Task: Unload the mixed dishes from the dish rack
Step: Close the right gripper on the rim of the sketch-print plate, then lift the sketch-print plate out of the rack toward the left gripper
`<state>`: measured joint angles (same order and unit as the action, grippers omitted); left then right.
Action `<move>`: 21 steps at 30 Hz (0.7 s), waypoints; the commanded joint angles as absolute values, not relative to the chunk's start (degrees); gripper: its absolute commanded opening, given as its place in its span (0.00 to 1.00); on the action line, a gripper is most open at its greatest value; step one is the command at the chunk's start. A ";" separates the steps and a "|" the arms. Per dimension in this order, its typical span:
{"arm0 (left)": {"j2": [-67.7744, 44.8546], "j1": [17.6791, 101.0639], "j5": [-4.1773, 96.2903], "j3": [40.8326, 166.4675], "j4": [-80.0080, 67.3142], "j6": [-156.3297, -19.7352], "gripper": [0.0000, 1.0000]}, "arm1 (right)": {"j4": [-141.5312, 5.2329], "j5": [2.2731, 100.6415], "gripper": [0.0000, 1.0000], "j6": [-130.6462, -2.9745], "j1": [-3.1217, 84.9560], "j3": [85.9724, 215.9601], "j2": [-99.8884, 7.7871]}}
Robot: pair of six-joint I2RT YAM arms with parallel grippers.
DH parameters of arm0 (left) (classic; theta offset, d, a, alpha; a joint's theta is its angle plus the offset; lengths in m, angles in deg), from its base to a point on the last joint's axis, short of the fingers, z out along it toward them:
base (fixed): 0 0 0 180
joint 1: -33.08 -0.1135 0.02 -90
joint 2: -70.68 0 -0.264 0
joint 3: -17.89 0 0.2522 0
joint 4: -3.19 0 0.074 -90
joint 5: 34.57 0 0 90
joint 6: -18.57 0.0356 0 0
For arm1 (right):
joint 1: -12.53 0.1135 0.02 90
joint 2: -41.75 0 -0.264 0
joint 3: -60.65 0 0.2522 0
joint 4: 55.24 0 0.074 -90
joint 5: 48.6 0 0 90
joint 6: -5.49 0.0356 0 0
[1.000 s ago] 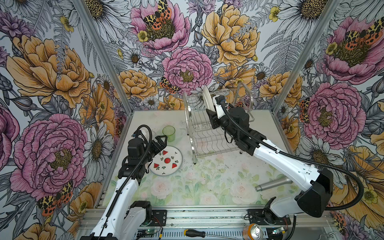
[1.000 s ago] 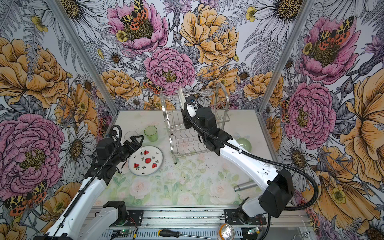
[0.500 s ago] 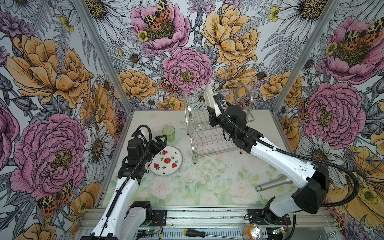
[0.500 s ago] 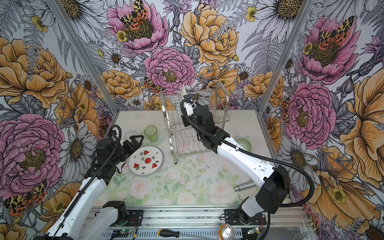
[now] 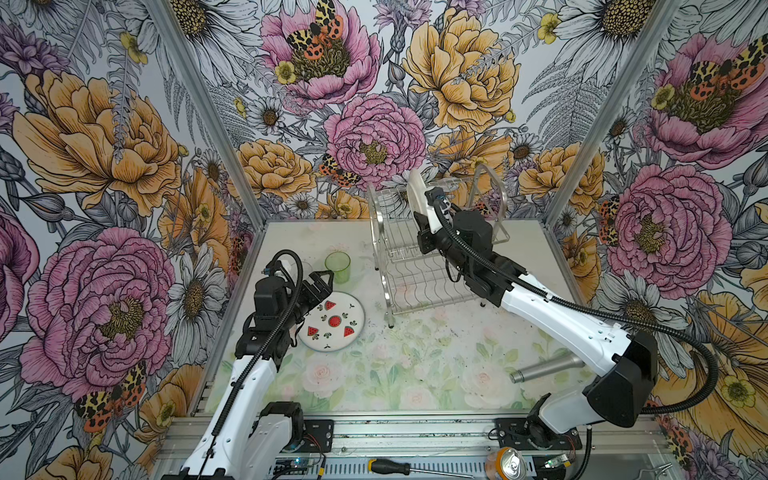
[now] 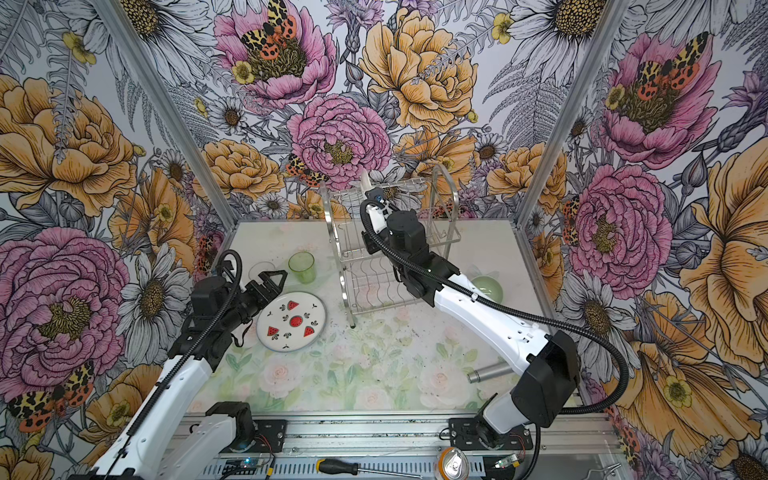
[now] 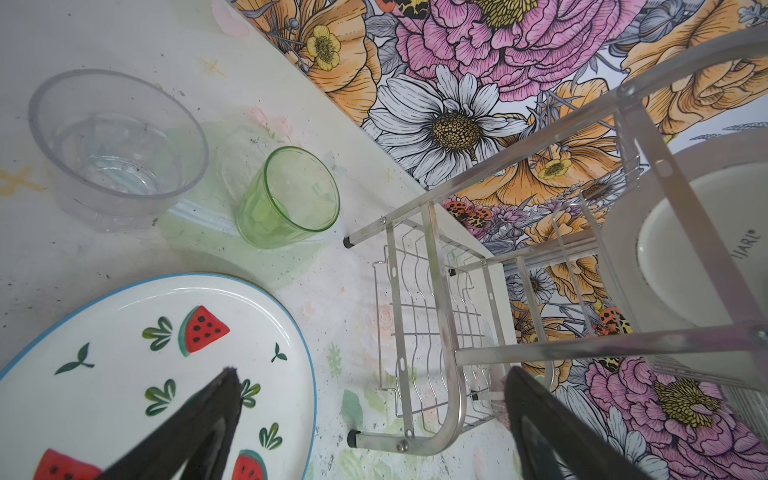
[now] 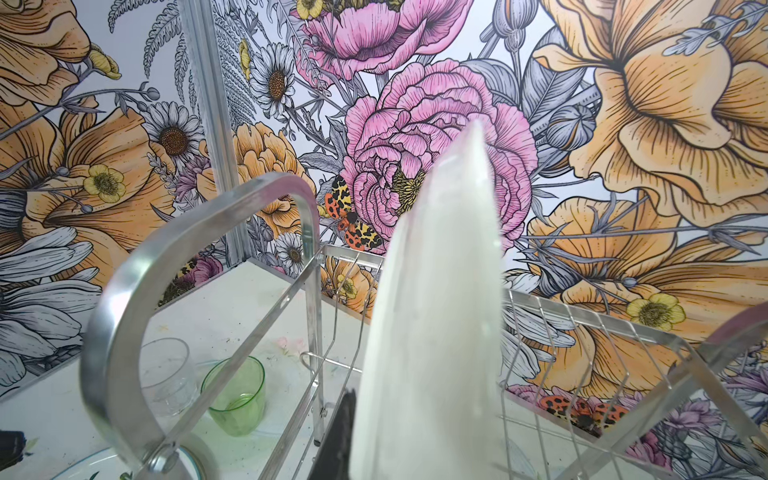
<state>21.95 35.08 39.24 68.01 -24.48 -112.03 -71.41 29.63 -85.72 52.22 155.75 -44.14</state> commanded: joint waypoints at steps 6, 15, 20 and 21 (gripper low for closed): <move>23.40 34.48 38.61 67.25 -24.22 -112.74 0.99 | -66.49 30.59 0.00 -87.39 51.73 158.41 -43.12; 24.60 34.32 38.70 67.68 -24.23 -112.38 0.99 | -63.73 31.80 0.00 -90.62 52.17 158.79 -41.69; 24.89 34.14 38.82 67.60 -24.28 -112.65 0.99 | -63.68 33.26 0.00 -93.92 52.26 159.15 -40.48; 24.89 34.16 38.78 67.60 -24.19 -112.67 0.99 | -63.68 34.02 0.00 -94.65 52.26 159.23 -40.18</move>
<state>24.09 34.69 39.26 67.94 -24.48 -112.05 -70.91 31.67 -90.14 52.28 155.75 -43.81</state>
